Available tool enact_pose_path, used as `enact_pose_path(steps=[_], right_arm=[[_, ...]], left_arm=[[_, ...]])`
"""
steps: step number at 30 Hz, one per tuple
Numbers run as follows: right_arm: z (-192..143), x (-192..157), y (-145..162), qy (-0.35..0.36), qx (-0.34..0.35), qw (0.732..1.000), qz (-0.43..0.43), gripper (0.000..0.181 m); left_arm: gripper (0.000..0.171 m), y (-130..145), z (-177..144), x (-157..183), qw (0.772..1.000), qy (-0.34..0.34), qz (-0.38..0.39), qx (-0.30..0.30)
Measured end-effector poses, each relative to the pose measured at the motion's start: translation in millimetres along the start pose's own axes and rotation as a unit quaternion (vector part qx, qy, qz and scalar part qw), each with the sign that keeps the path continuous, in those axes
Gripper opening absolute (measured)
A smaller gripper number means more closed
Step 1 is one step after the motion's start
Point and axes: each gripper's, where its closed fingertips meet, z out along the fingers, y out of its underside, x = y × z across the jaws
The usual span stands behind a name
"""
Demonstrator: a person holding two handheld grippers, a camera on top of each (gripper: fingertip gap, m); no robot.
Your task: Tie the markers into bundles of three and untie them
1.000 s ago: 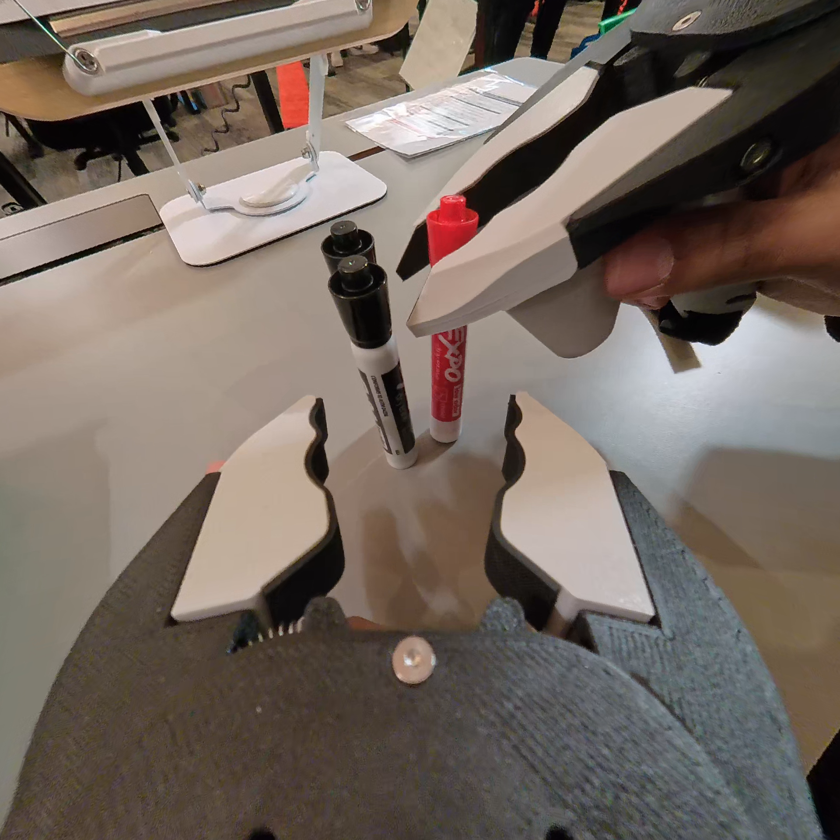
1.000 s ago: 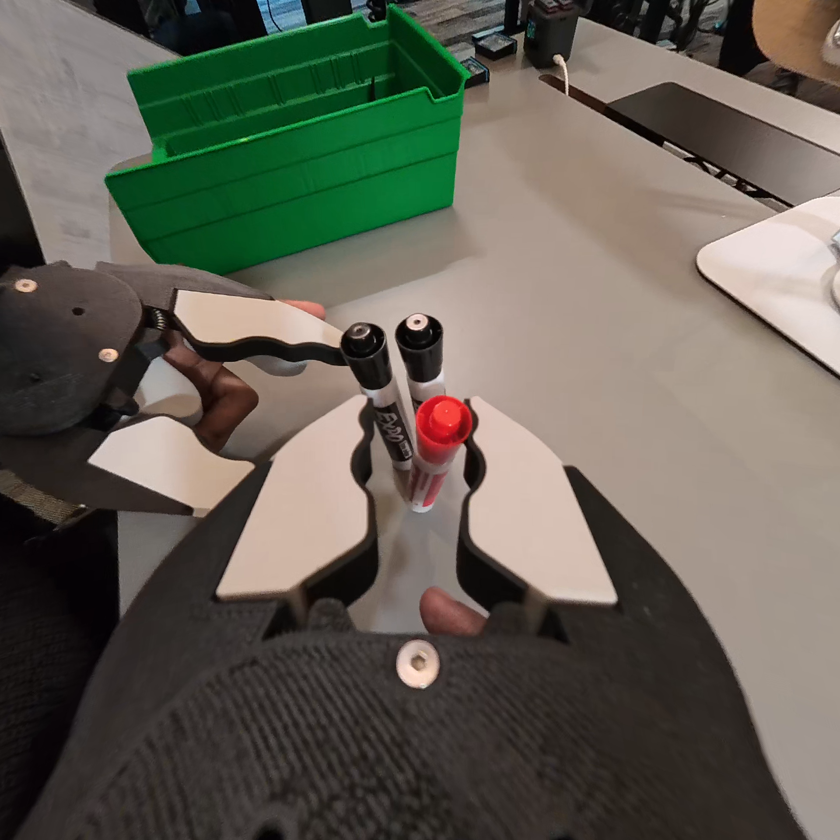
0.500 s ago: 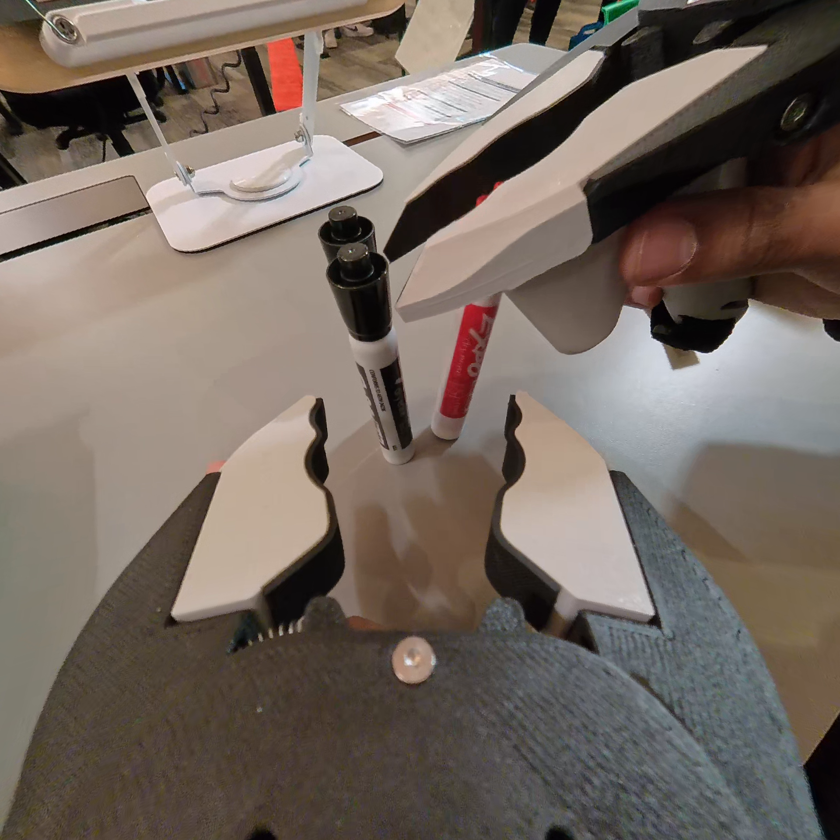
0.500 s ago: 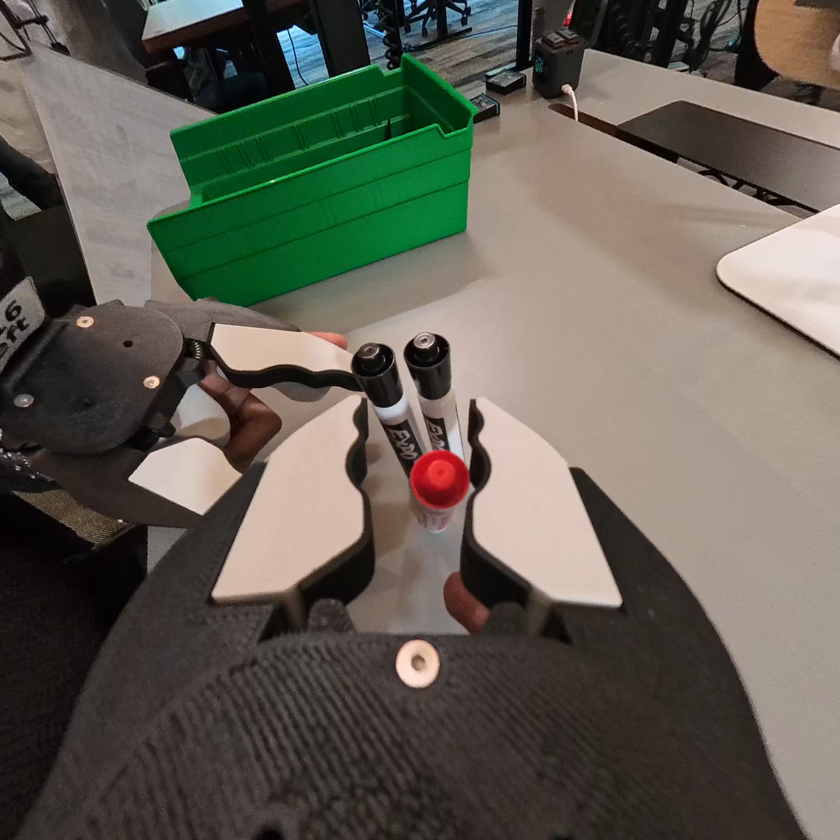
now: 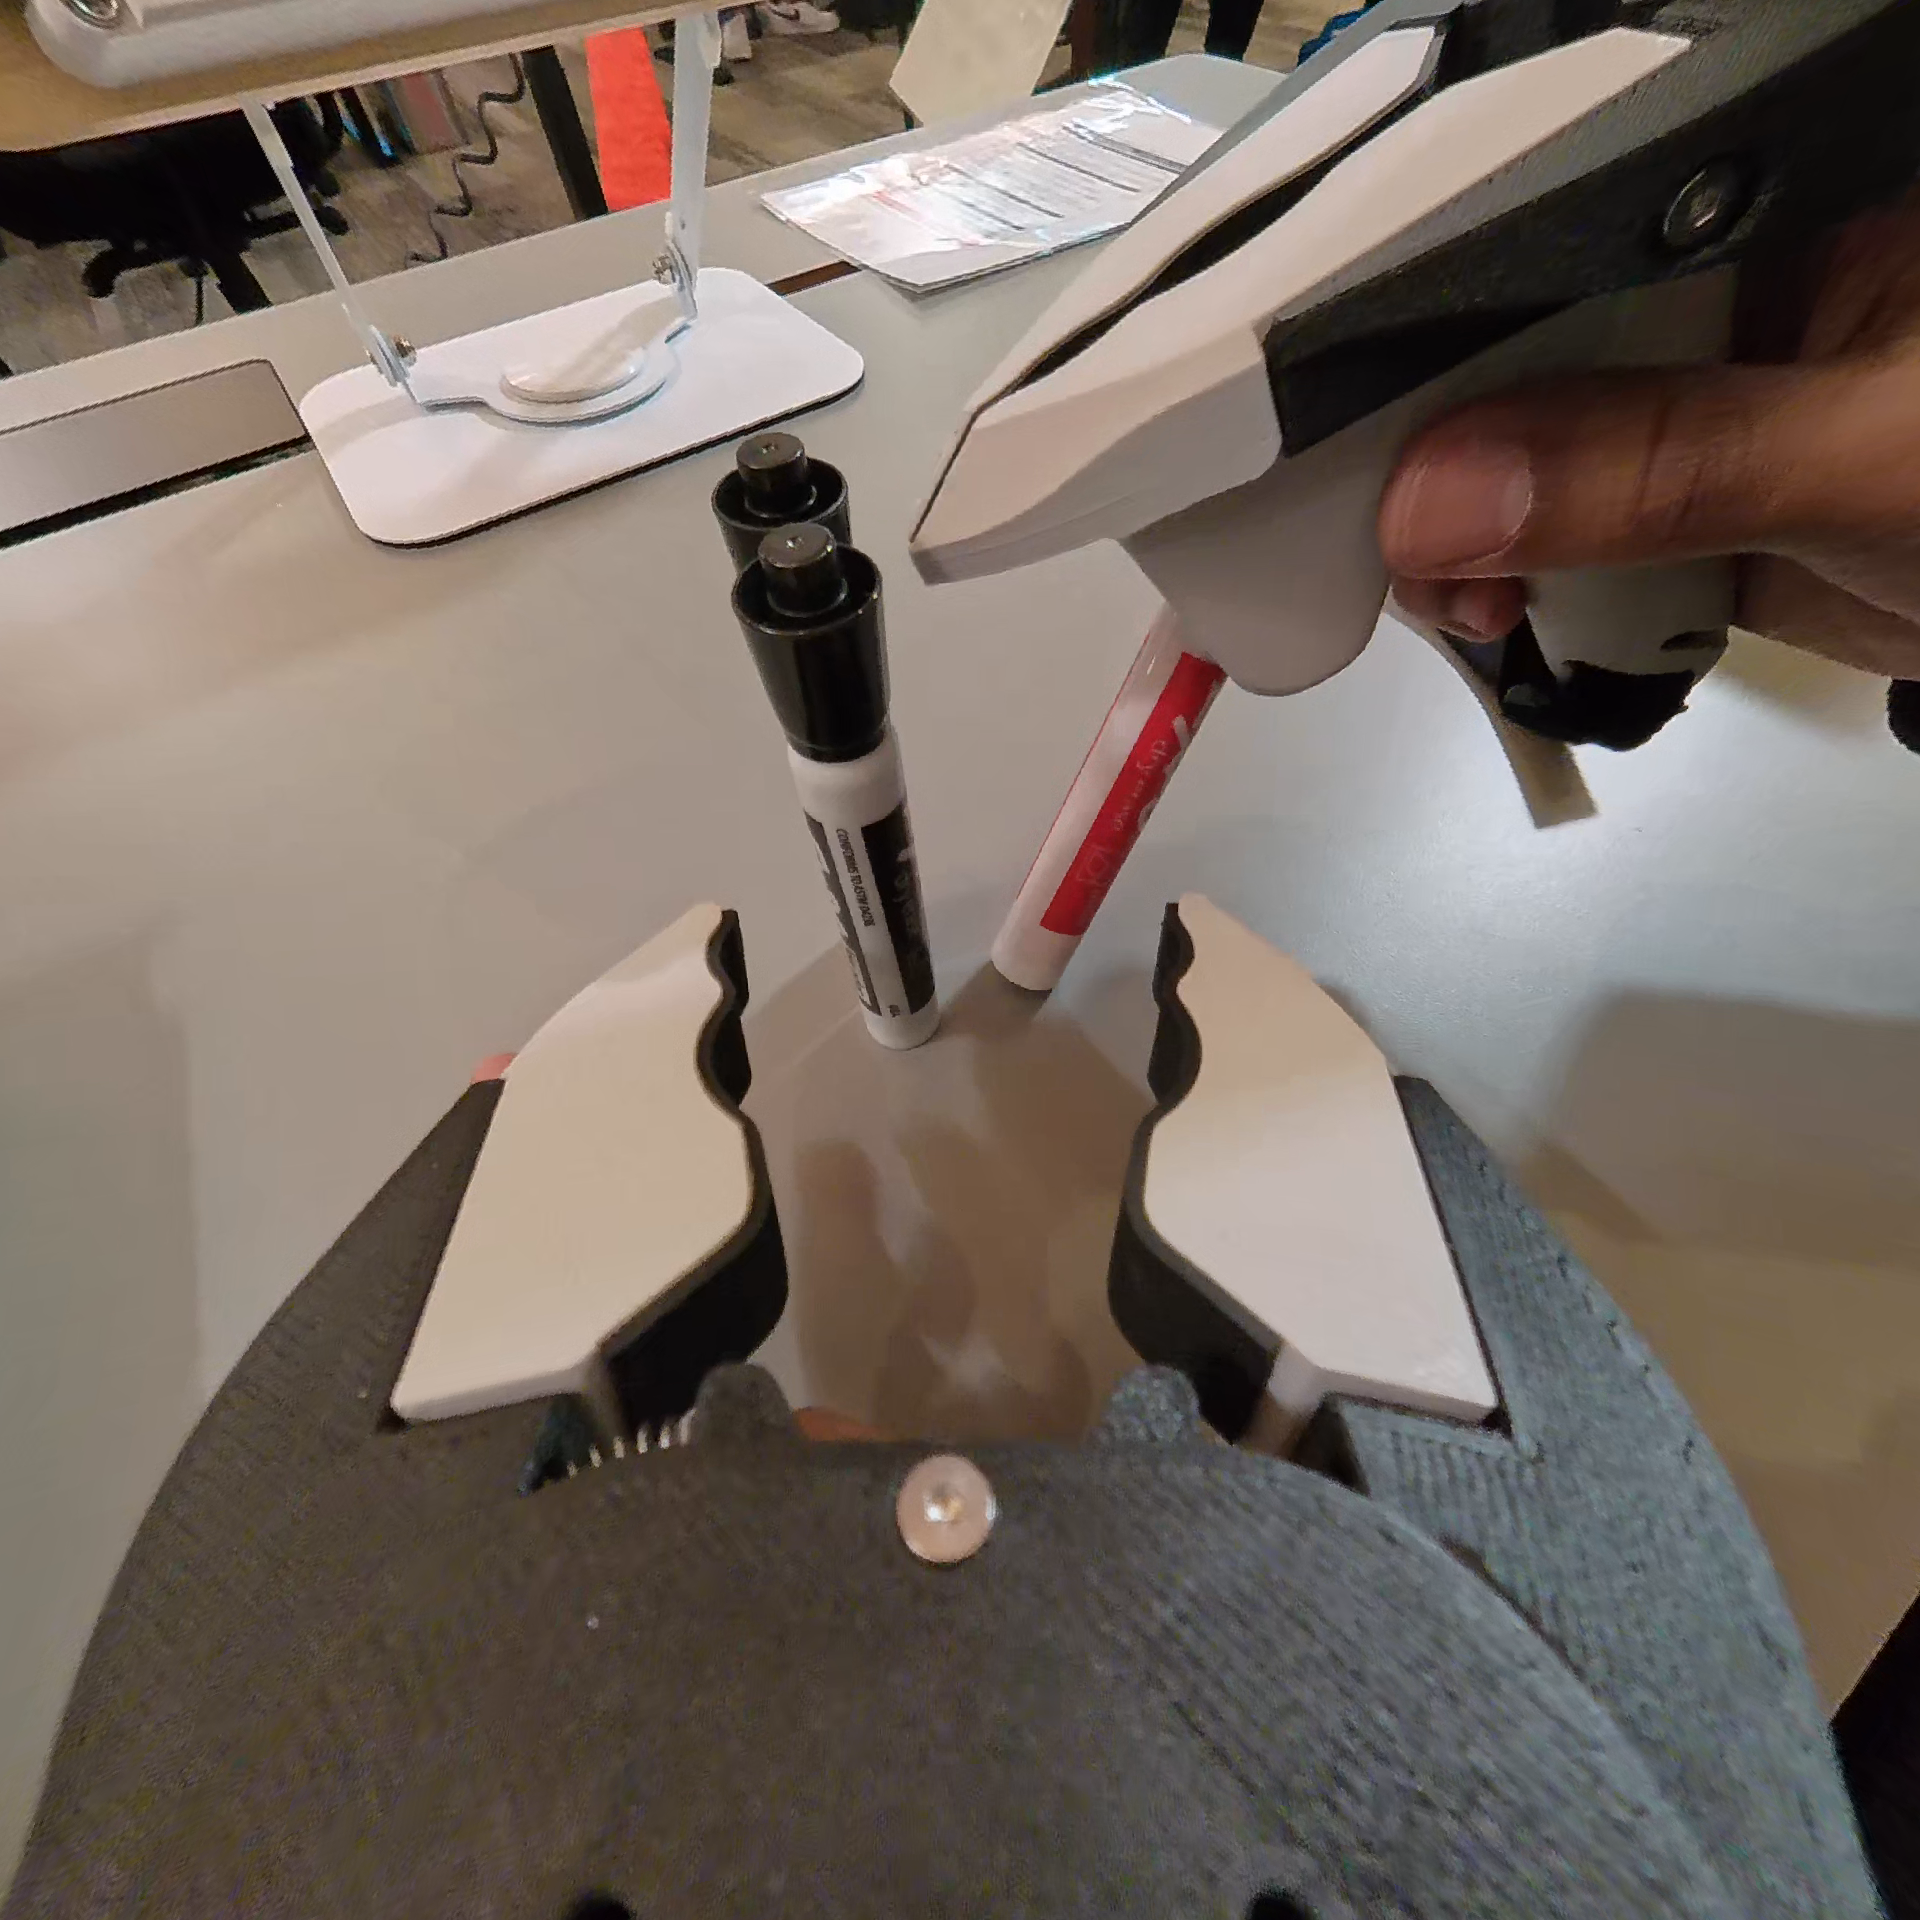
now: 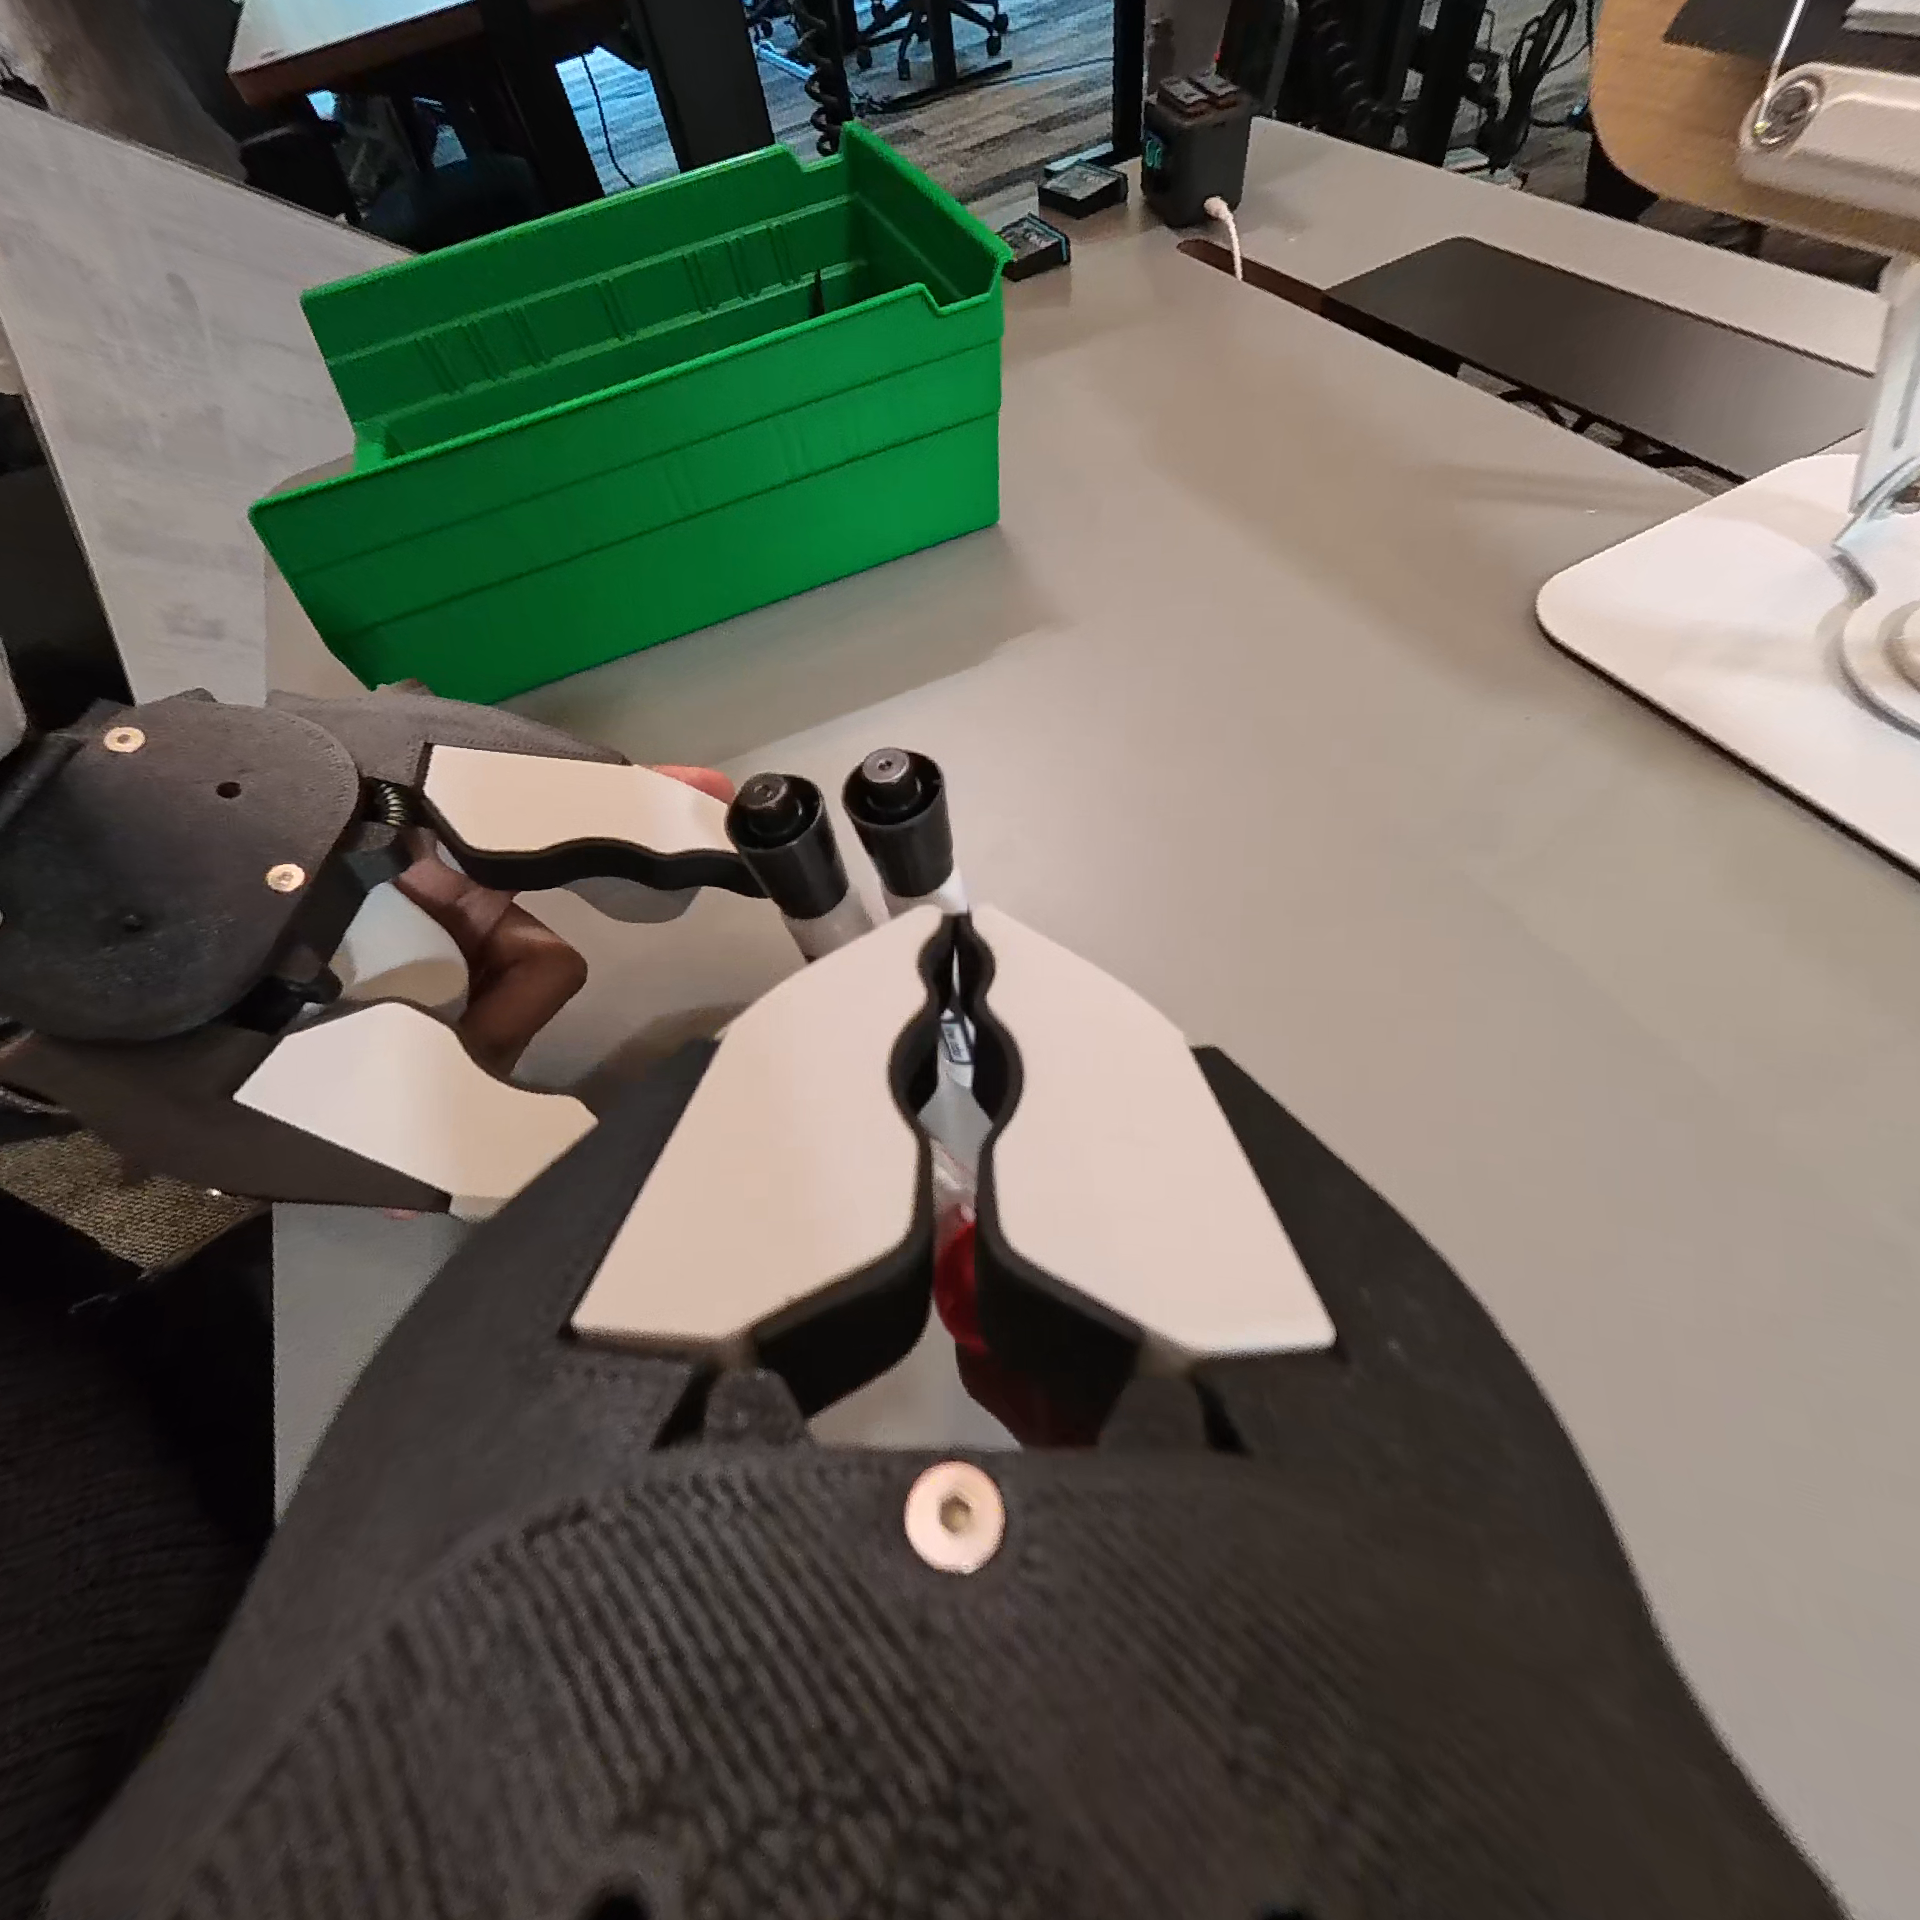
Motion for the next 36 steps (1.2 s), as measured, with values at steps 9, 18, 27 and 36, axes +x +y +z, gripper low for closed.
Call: enact_pose_path(steps=[9, 18, 27, 36], right_arm=[[-3.3, -3.4, 2.8, -0.013, -0.019, 1.0, -0.003, 0.0], [-10.2, -5.3, 5.0, -0.042, -0.019, 0.998, 0.035, 0.0], [-10.9, -10.5, 10.3, -0.039, -0.031, 0.999, 0.014, 0.0], [-12.8, -19.2, 11.3, -0.061, -0.032, 0.997, 0.026, 0.0]], left_arm=[[0.072, -10.6, -11.0, -4.1, 0.998, -0.05, 0.036, 0.024], [0.053, -19.2, -13.8, 55.8, 0.986, 0.012, 0.152, 0.064], [0.018, -10.0, 17.6, 52.7, 0.984, -0.058, 0.166, 0.015], [0.04, -12.2, 33.1, 50.9, 0.98, -0.068, 0.187, 0.001]])
